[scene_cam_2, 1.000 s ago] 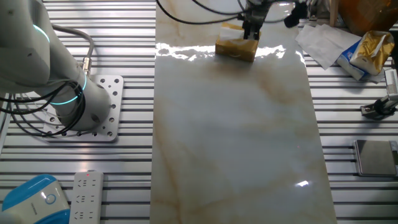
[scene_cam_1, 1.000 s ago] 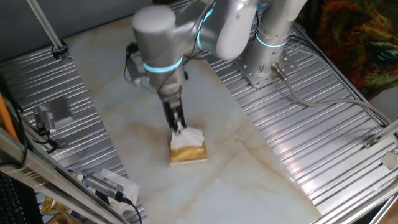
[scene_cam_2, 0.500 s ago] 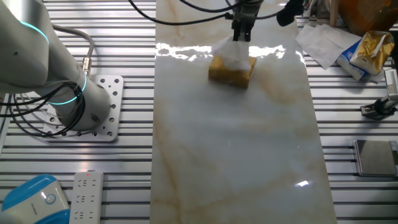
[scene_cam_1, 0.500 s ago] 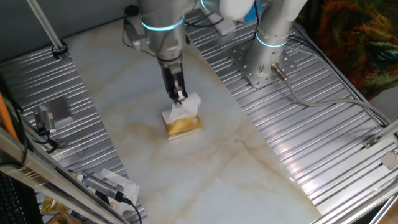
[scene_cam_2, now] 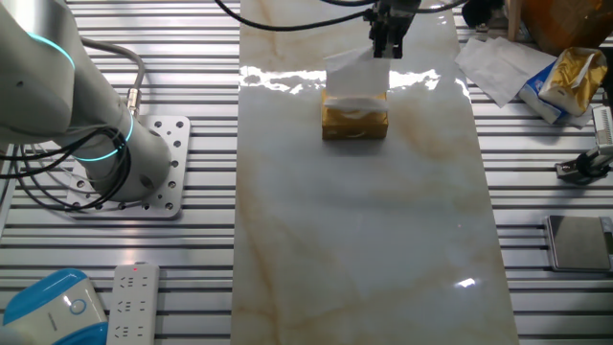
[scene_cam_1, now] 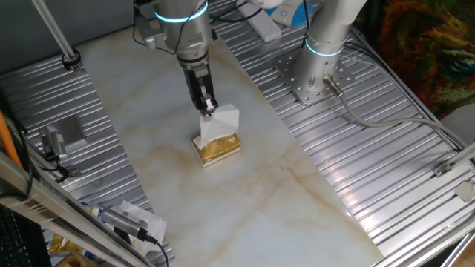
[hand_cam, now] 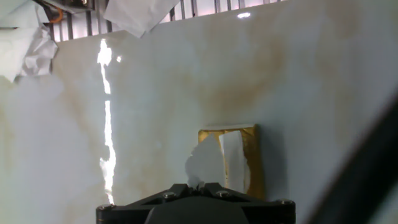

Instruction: Pull out a napkin

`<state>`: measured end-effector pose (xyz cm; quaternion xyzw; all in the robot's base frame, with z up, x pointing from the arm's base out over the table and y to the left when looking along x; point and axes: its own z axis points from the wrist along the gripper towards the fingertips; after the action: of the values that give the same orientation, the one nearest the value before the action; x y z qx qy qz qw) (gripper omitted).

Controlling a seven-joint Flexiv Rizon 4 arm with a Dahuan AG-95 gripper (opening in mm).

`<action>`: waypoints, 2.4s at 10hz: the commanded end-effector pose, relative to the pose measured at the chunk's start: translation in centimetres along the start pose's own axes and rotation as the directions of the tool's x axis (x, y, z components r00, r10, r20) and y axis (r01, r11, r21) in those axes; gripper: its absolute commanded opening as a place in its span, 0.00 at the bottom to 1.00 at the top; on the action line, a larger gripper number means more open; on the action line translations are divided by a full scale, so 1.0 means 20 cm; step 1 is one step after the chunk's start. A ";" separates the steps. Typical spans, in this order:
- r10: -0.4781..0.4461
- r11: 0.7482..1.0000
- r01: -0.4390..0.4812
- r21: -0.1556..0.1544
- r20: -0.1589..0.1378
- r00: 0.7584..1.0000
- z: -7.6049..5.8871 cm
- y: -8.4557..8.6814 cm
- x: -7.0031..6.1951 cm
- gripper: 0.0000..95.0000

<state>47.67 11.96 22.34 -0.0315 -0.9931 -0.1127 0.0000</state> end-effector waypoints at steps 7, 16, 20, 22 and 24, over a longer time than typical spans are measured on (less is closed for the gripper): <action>-0.103 0.992 0.102 0.074 -0.001 0.995 -0.07 -0.46 0.09 0.00; -0.116 0.993 0.116 0.021 -0.014 0.993 -0.10 -0.57 -0.06 1.00; -0.125 0.992 0.125 -0.031 -0.016 0.992 -0.11 -0.57 -0.05 1.00; -0.136 0.990 0.135 -0.047 -0.023 0.990 -0.11 -0.56 -0.05 1.00; -0.130 0.991 0.128 -0.041 -0.048 0.990 -0.12 -0.56 -0.04 1.00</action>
<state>48.10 0.41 22.13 0.0406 -0.9900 -0.1337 0.0176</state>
